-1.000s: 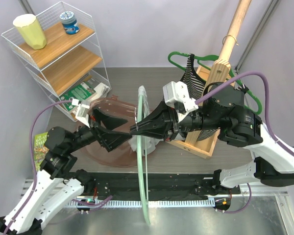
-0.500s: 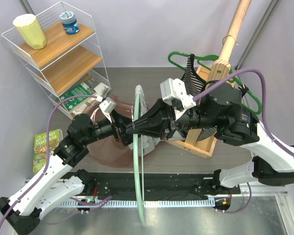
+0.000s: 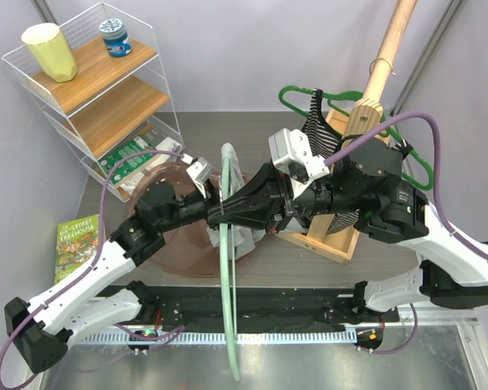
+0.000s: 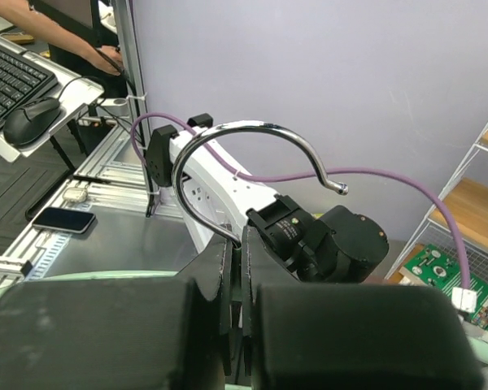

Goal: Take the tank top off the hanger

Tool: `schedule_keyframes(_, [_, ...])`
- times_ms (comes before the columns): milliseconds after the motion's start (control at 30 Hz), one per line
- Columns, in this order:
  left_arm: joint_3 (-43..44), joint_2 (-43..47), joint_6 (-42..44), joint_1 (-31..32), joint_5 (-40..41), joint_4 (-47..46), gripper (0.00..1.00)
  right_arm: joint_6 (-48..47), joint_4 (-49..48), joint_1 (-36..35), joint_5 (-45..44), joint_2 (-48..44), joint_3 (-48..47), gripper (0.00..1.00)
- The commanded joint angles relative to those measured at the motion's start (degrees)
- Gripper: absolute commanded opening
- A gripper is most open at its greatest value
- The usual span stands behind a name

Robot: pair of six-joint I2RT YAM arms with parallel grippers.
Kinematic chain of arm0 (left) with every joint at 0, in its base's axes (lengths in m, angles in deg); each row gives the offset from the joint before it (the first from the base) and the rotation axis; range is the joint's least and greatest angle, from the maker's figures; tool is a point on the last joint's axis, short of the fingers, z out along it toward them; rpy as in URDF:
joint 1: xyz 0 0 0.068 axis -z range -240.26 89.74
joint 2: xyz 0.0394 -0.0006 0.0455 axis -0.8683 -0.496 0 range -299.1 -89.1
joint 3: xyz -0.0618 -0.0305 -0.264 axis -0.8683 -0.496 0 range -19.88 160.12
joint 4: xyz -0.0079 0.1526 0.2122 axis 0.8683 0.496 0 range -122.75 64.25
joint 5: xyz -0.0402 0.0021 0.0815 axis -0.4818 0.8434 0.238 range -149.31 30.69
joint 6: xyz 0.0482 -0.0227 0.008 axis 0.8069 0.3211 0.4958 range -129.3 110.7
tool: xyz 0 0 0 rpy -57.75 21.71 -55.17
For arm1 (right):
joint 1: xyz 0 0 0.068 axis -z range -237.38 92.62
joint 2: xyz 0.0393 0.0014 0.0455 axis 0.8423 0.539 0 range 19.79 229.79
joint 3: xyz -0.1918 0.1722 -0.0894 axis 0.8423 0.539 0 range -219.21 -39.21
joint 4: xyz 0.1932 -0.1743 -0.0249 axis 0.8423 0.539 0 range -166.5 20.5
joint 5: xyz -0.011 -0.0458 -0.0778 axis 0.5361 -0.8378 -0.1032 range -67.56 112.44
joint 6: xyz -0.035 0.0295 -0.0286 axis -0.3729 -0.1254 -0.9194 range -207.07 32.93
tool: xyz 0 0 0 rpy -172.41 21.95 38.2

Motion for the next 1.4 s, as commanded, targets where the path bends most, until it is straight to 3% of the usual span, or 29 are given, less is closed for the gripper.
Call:
schedule_keyframes(0, [2.4, 0.29, -0.11, 0.12, 4.27, -1.46, 0.45, 1.55, -5.9, 0.0, -1.78, -3.63, 1.51, 0.01])
schedule_keyframes(33, [3.19, 0.38, -0.12, 0.12, 4.8, -0.5, 0.34, 2.6, -6.34, 0.0, -3.19, -4.86, 2.22, 0.01])
schedule_keyframes(100, [3.81, 1.08, 0.06, 0.12, 7.08, -0.14, 0.23, 7.34, -8.35, 0.0, -8.62, -6.44, 5.37, 0.01])
schedule_keyframes(133, [4.51, 1.34, 0.15, 0.12, 7.96, 2.03, 0.08, 9.27, -9.15, 0.0, -10.66, -8.28, 6.61, 0.01])
schedule_keyframes(167, [4.86, 1.61, 0.15, 0.12, 9.88, 2.84, 0.0, 11.2, -9.77, 0.0, -13.03, -8.99, 7.75, 0.01])
schedule_keyframes(300, [6.44, 2.75, 0.15, 0.12, 12.8, 5.38, 0.0, 23.75, -10.3, 0.0, -21.48, -12.25, 12.32, 0.01])
schedule_keyframes(533, [14.17, 1.79, 2.69, 0.04, 22.73, 13.21, 0.0, 31.08, -9.77, 0.0, -17.37, -16.38, 15.76, 0.01])
schedule_keyframes(700, [28.73, -3.22, 6.9, -1.28, 27.92, 21.99, 0.0, 31.44, -8.28, 0.0, -12.18, -18.23, 16.81, 0.01])
schedule_keyframes(1167, [75.59, -22.11, 20.53, -5.85, 35.21, 34.3, 0.0, 25.73, -0.37, 0.0, -11.82, -24.9, 20.41, 0.01])
schedule_keyframes(1267, [81.31, -24.75, 22.56, -6.2, 35.83, 36.67, 0.0, 25.02, 0.51, 0.0, -12.87, -25.44, 20.16, 0.01])
schedule_keyframes(1367, [75.31, -22.75, 22.12, -6.47, 36.36, 34.85, 0.0, 24.41, 1.47, 0.0, -11.91, -24.74, 18.41, 0.01])
